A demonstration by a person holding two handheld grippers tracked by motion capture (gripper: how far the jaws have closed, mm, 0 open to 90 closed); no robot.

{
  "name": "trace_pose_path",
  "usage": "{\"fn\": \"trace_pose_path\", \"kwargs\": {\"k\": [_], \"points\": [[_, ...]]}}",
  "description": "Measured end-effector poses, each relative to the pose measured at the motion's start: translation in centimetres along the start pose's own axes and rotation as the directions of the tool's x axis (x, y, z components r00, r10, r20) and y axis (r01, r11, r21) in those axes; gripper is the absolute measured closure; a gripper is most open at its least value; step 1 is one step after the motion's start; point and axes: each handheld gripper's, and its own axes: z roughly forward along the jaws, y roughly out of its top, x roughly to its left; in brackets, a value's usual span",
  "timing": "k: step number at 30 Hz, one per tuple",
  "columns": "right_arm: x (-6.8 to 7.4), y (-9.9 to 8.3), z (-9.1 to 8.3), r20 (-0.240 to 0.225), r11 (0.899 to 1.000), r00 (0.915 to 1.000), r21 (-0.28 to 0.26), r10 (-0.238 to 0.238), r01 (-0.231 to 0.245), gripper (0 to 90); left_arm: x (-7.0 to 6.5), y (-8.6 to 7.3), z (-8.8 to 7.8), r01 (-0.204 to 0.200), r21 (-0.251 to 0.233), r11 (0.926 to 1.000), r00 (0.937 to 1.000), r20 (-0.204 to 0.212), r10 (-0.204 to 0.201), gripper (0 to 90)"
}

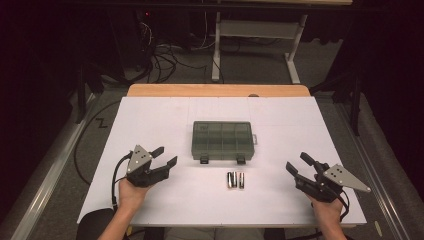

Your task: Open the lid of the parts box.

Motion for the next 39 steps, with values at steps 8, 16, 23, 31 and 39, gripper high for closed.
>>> {"fn": "trace_pose_path", "kwargs": {"k": [8,16,23,31,39], "points": [[0.3,0.4,0.5,-0.005,1.0,1.0,0.0,-0.004,0.004,37.6,0.2,0.3,0.5,0.014,-0.005,0.9999,0.9999,0.001,-0.014,40.5],[0.6,1.1,1.2,-0.02,1.0,0.9998,-0.003,-0.005,0.005,37.5,0.1,0.6,0.7,0.01,-0.027,0.9996,0.9999,0.005,-0.009,40.6],[0.6,1.5,2.0,-0.03,1.0,0.9995,0.002,0.003,-0.003,37.4,0.0,0.9,1.1,-0.01,-0.017,0.9998,0.9999,0.006,0.01,41.2],[0.1,1.9,3.3,-0.016,0.999,0.9994,0.017,0.03,-0.03,36.8,0.1,1.3,1.5,-0.01,-0.026,0.9996,0.9999,0.006,0.01,41.1],[0.2,2.1,4.3,-0.029,0.999,0.9991,0.024,0.029,-0.029,37.2,0.4,1.3,2.3,0.002,-0.015,0.9999,0.9999,0.013,-0.002,41.1]]}}
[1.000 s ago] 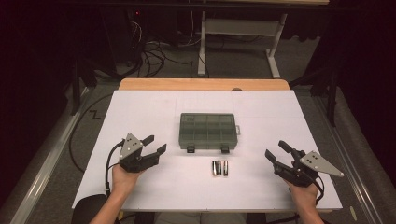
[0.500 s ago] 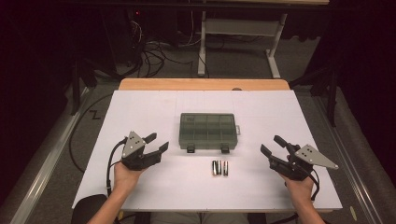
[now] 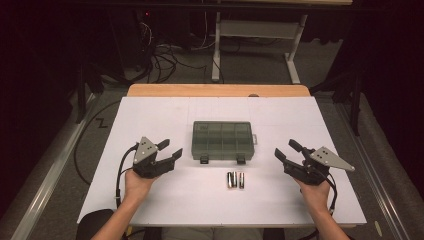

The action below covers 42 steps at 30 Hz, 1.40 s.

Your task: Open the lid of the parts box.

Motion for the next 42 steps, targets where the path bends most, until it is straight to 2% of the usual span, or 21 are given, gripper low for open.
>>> {"fn": "trace_pose_path", "kwargs": {"k": [14,24,32,37,42], "points": [[0.3,0.4,1.8,-0.022,1.0,0.9997,0.002,0.005,-0.005,38.7,-0.4,0.6,1.6,0.004,-0.004,1.0,0.9997,0.022,-0.003,41.2],[1.1,1.0,3.7,-0.04,1.0,0.9991,0.015,-0.011,0.011,39.3,-0.6,1.0,2.6,0.006,-0.007,1.0,0.9996,0.029,-0.006,41.2],[1.6,1.4,4.9,-0.049,0.999,0.9985,0.025,-0.023,0.024,39.4,-0.8,1.5,4.0,0.009,-0.02,0.9998,0.9994,0.034,-0.008,41.3],[2.0,1.7,5.9,-0.059,0.998,0.9976,0.043,-0.036,0.039,39.2,-1.2,2.1,5.1,0.004,-0.007,1.0,0.9991,0.042,-0.004,42.1],[1.9,1.9,6.7,-0.065,0.998,0.9979,0.059,-0.004,0.008,38.5,-1.4,2.3,5.9,-0.005,0.001,1.0,0.9989,0.046,0.005,42.7]]}}
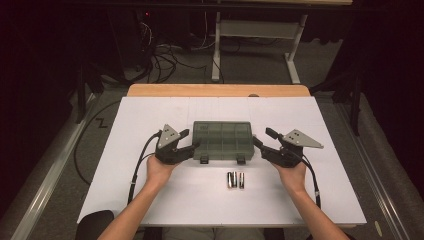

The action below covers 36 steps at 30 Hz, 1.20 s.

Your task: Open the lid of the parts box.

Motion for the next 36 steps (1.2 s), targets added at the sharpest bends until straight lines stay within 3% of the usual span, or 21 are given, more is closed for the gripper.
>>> {"fn": "trace_pose_path", "kwargs": {"k": [5,10,13,18,21,25,27,28,32,34,36], "points": [[-0.2,-0.2,0.4,-0.005,1.0,1.0,0.023,0.005,-0.005,39.0,0.0,0.1,0.4,0.012,0.015,0.9998,0.9999,0.008,-0.013,42.7],[-0.4,-0.2,0.5,-0.006,0.996,0.9994,0.08,0.034,-0.033,43.3,-0.1,0.8,0.4,-0.001,0.09,0.996,1.0,0.008,0.001,45.8],[-0.5,0.2,0.3,-0.01,0.987,0.9995,0.159,0.031,-0.029,45.5,-0.1,1.0,0.2,0.002,0.103,0.9947,0.9999,0.013,-0.004,47.0],[-0.7,0.7,0.3,-0.014,0.978,0.9983,0.204,0.057,-0.053,48.2,0.0,1.3,0.1,-0.014,0.18,0.9837,0.9997,0.023,0.01,49.6],[-0.8,0.8,0.3,-0.016,0.97,0.9969,0.231,0.077,-0.071,50.0,0.2,1.4,0.1,-0.001,0.199,0.98,0.9995,0.032,-0.006,50.1],[-0.9,1.0,0.3,-0.008,0.96,0.9975,0.273,0.071,-0.066,53.8,0.2,1.5,-0.2,-0.008,0.234,0.9722,0.9988,0.049,-0.004,50.4],[-0.9,1.2,0.3,-0.009,0.954,0.998,0.295,0.062,-0.057,55.3,0.3,1.7,-0.4,-0.026,0.262,0.9647,0.9983,0.057,0.011,51.5],[-0.9,1.3,0.3,-0.017,0.951,0.9981,0.305,0.06,-0.052,56.5,0.4,1.7,-0.4,-0.009,0.272,0.9624,0.9977,0.067,-0.01,52.0],[-0.5,1.6,0.5,-0.039,0.928,0.9989,0.372,0.026,-0.009,59.6,0.7,1.9,-0.5,0.007,0.31,0.9508,0.9977,0.062,-0.028,51.9],[-0.4,1.6,0.7,-0.056,0.916,0.9979,0.401,0.031,-0.006,61.9,0.8,1.9,-0.6,0.011,0.327,0.945,0.9983,0.051,-0.03,51.8],[-0.3,1.7,0.8,-0.07,0.905,0.9965,0.425,0.046,-0.012,65.0,0.9,1.9,-0.7,0.0,0.364,0.9313,0.9992,0.038,-0.014,51.9]]}}
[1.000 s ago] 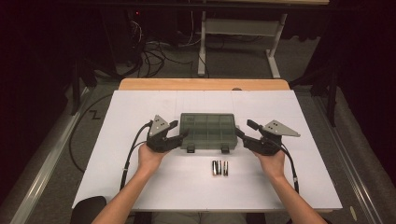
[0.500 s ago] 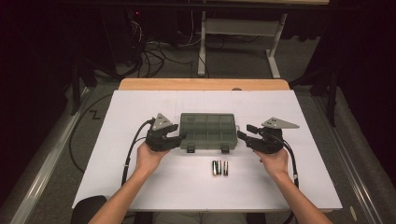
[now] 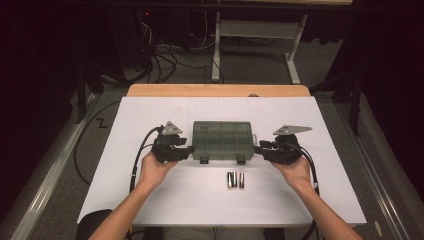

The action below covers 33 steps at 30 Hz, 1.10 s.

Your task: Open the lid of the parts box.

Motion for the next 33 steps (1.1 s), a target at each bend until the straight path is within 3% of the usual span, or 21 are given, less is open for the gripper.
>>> {"fn": "trace_pose_path", "kwargs": {"k": [6,12,16,20,26,29,33], "points": [[0.2,0.3,0.2,-0.001,0.995,0.9987,0.09,-0.05,0.05,75.4,0.3,0.0,-0.4,-0.006,0.057,0.9984,0.9997,0.024,0.004,53.4],[0.3,0.8,0.2,0.028,0.984,0.9949,0.151,-0.097,0.092,84.6,0.1,0.3,-0.2,-0.031,0.141,0.9896,0.9994,0.02,0.028,61.2],[0.4,1.0,0.4,0.034,0.97,0.9902,0.206,-0.135,0.126,87.5,-0.1,0.8,-0.1,-0.053,0.179,0.9824,0.9984,0.026,0.049,64.6],[0.5,1.2,0.6,0.033,0.958,0.9886,0.254,-0.147,0.134,90.0,-0.5,1.0,0.1,-0.078,0.224,0.9714,0.9969,0.014,0.077,66.6],[0.6,1.1,1.3,0.013,0.936,0.9873,0.32,-0.158,0.146,90.0,-0.5,0.9,0.6,-0.076,0.268,0.9605,0.9971,0.015,0.075,72.6],[0.5,1.0,1.6,0.005,0.929,0.9881,0.342,-0.154,0.143,90.0,-0.5,0.8,0.8,-0.077,0.298,0.9514,0.9969,0.009,0.078,74.9],[0.7,0.9,1.8,-0.003,0.921,0.9887,0.364,-0.15,0.14,90.0,-0.4,0.8,1.1,-0.073,0.311,0.9476,0.9972,0.008,0.074,75.5]]}}
